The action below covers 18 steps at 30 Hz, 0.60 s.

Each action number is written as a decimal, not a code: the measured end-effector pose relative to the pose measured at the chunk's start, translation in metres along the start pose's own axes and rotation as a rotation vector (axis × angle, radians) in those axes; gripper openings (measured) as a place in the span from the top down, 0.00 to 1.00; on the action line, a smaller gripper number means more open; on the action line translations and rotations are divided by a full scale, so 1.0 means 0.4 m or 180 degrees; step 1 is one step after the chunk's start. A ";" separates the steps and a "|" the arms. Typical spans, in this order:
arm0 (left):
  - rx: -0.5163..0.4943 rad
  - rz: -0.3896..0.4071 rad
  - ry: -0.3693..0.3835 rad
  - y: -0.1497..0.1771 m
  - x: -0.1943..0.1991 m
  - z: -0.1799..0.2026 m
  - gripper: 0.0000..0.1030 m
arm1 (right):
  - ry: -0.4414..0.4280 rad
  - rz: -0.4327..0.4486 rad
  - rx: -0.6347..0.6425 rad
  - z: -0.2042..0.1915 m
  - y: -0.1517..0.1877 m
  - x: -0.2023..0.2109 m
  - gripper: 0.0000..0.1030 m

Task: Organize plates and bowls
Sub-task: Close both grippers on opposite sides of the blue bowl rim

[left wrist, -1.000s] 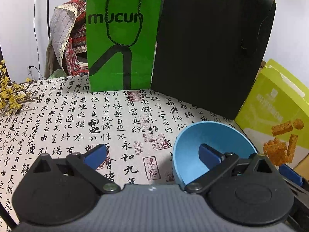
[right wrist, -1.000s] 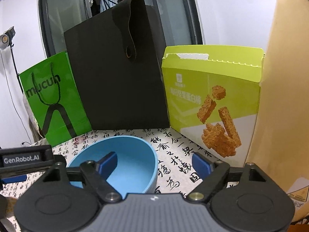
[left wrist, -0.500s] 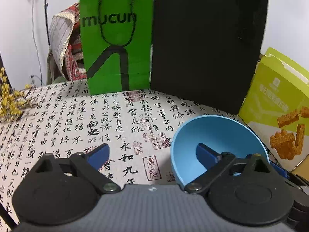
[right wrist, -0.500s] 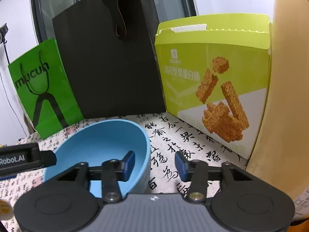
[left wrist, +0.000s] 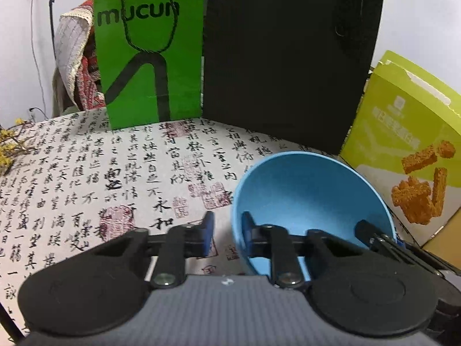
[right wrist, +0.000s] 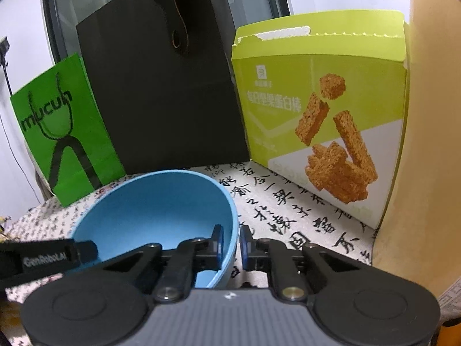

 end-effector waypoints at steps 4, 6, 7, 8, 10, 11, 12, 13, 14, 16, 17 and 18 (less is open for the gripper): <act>0.0025 -0.0008 0.0005 0.005 -0.004 0.000 0.87 | 0.0006 0.0022 -0.0007 -0.004 0.002 0.004 0.91; 0.0030 -0.0009 0.0005 0.005 -0.005 -0.001 0.87 | -0.0025 0.0007 -0.0072 0.001 0.002 0.004 0.91; 0.0032 -0.0004 0.0004 0.004 -0.004 -0.002 0.87 | -0.0037 0.0007 -0.0092 0.002 0.002 0.004 0.91; 0.0035 -0.0001 0.0009 0.004 -0.004 -0.003 0.87 | -0.0044 0.0008 -0.0102 0.002 0.002 0.005 0.91; 0.0033 0.0001 0.0023 0.003 -0.002 -0.002 0.87 | -0.0070 0.0005 -0.0109 0.000 0.002 0.006 0.91; 0.0028 0.0000 0.0008 0.003 0.000 -0.002 0.87 | -0.0088 -0.0006 -0.0105 -0.001 0.003 0.007 0.91; 0.0036 -0.0004 0.0007 0.004 0.001 -0.003 0.87 | -0.0095 -0.0010 -0.0103 -0.002 0.004 0.008 0.91; 0.0048 -0.0011 0.0021 0.005 0.002 -0.006 0.87 | -0.0091 -0.0006 -0.0094 -0.003 0.005 0.009 0.91; 0.0056 -0.0014 0.0027 0.004 0.003 -0.008 0.87 | -0.0091 -0.0004 -0.0090 -0.004 0.005 0.010 0.91; 0.0071 -0.0017 0.0037 0.005 0.006 -0.011 0.87 | -0.0102 -0.0008 -0.0103 -0.005 0.006 0.011 0.91; 0.0070 -0.0012 0.0037 0.004 0.008 -0.013 0.87 | -0.0107 -0.0009 -0.0111 -0.005 0.007 0.011 0.91; 0.0068 -0.0008 0.0029 0.004 0.010 -0.013 0.87 | -0.0118 -0.0010 -0.0117 -0.006 0.007 0.012 0.91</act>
Point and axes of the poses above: each gripper's, at about its wrist camera, not at the fingertips, and x roughly against the way its jaws point, z to its right, y to its underside, the point moved 4 cm from there along -x, roughly the way its jaws point, and after that the axes turned 4 degrees about z, right-handed, at the moved point
